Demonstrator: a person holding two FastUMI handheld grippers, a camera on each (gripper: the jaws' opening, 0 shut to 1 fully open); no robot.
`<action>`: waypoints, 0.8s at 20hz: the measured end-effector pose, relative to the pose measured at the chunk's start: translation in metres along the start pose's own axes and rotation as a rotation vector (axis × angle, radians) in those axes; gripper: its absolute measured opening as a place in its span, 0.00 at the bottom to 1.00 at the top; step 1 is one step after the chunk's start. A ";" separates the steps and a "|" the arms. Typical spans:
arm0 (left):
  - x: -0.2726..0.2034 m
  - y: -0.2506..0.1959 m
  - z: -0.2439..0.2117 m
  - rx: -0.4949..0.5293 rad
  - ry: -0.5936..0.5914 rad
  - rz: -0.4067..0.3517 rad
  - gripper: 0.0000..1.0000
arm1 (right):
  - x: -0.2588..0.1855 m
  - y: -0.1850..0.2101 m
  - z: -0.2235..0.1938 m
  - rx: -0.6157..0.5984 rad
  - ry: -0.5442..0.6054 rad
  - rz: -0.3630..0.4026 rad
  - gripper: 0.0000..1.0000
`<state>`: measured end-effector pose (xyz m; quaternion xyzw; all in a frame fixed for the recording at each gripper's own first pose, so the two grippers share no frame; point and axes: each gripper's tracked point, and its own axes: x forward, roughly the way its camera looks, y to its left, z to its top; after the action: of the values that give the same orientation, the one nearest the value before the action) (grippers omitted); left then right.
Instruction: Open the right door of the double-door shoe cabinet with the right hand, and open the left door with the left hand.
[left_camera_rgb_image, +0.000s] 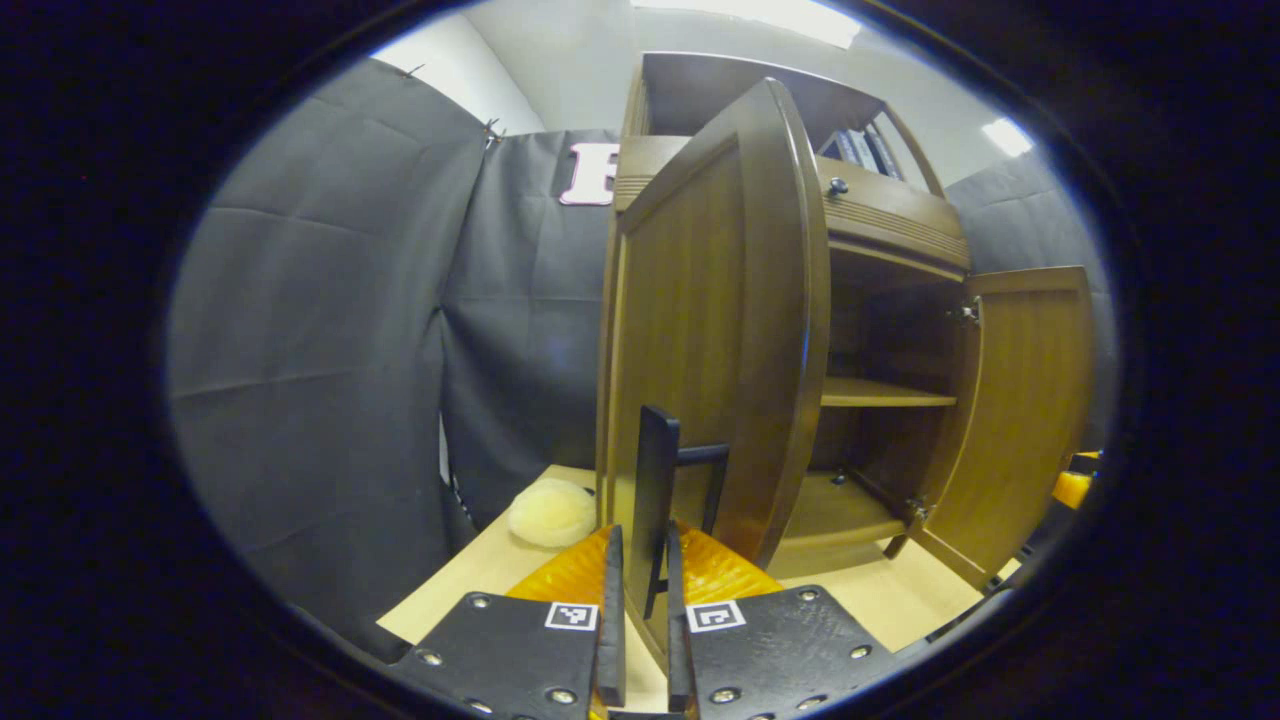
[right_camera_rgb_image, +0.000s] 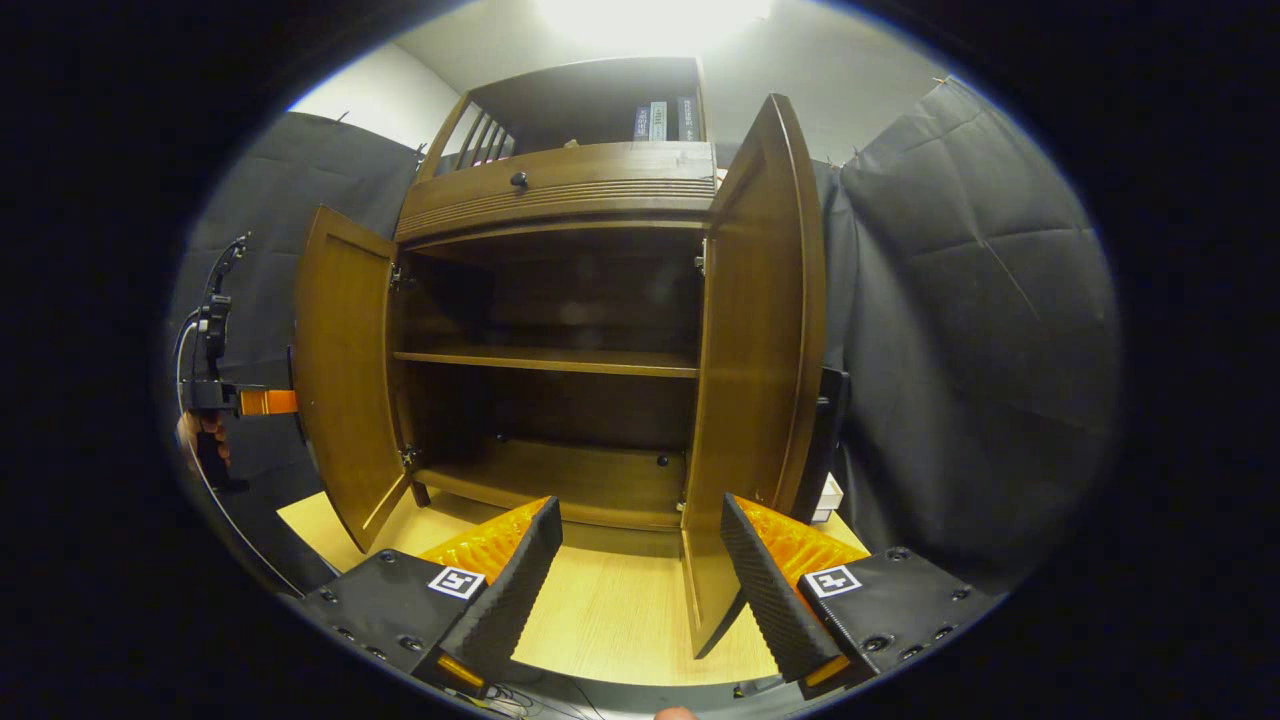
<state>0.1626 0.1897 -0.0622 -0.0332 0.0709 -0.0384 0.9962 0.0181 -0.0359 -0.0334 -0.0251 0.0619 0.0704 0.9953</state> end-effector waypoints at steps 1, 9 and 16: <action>-0.003 0.011 -0.001 0.013 -0.002 0.030 0.19 | 0.002 0.002 0.002 -0.001 -0.001 0.006 1.00; -0.012 0.071 0.000 0.029 -0.019 0.093 0.14 | 0.025 0.030 0.000 0.008 0.009 0.073 0.97; -0.039 0.108 0.005 0.069 -0.060 0.216 0.17 | 0.035 0.058 0.008 0.011 0.002 0.133 1.00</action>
<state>0.1322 0.3004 -0.0594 0.0078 0.0428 0.0680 0.9967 0.0453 0.0268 -0.0324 -0.0154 0.0646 0.1361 0.9885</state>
